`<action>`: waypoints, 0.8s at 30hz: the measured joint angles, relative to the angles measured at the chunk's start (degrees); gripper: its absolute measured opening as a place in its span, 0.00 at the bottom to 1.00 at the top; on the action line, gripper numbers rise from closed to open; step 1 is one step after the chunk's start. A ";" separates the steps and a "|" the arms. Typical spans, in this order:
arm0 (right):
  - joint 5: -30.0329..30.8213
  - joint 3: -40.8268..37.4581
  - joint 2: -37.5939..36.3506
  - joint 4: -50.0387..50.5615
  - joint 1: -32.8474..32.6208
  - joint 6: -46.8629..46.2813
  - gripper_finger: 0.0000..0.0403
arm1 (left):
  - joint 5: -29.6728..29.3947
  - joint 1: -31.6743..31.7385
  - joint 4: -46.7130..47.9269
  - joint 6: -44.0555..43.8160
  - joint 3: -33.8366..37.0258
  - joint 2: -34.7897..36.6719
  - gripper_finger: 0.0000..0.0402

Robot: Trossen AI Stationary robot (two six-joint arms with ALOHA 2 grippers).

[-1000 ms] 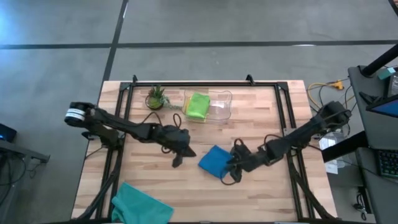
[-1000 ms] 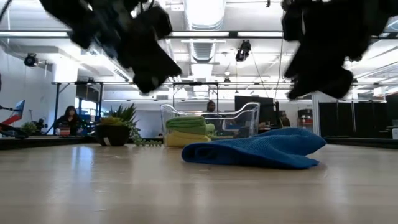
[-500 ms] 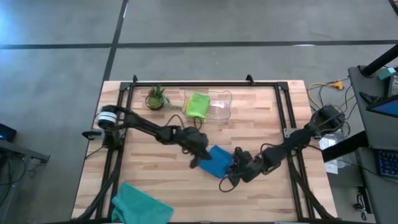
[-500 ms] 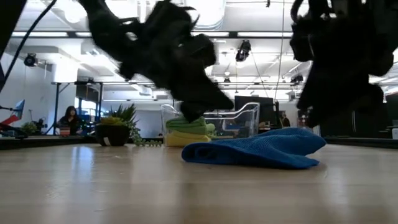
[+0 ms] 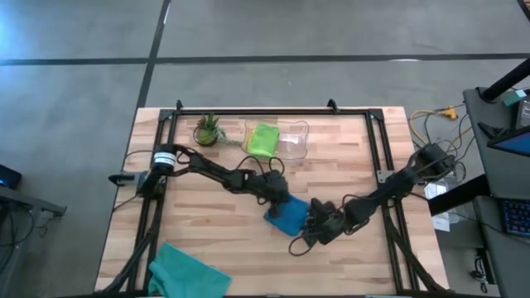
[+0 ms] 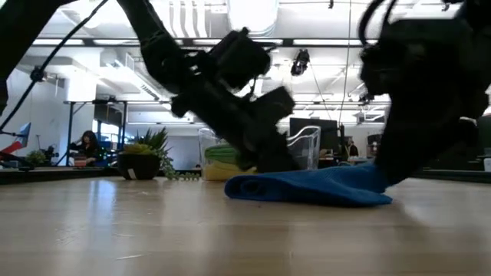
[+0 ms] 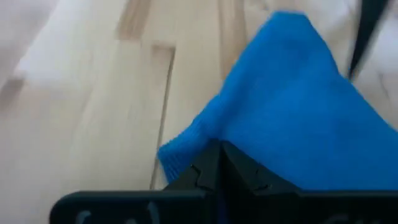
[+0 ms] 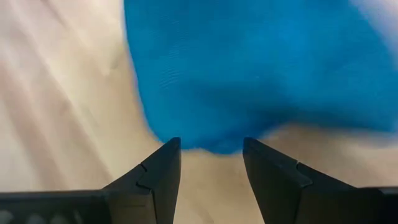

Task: Fold microfiber towels
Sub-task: Fold the blue microfiber towel

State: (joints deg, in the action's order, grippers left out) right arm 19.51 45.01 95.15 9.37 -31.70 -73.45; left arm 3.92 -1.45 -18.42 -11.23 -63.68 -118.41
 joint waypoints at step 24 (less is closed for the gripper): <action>-3.06 -0.82 -0.01 2.66 3.15 1.64 0.42 | -18.33 -0.15 17.84 -6.82 4.37 9.07 0.00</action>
State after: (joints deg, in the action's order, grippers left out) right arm 16.45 44.19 95.14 12.03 -28.56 -71.81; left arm -14.41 -1.61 -0.58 -18.05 -59.30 -109.33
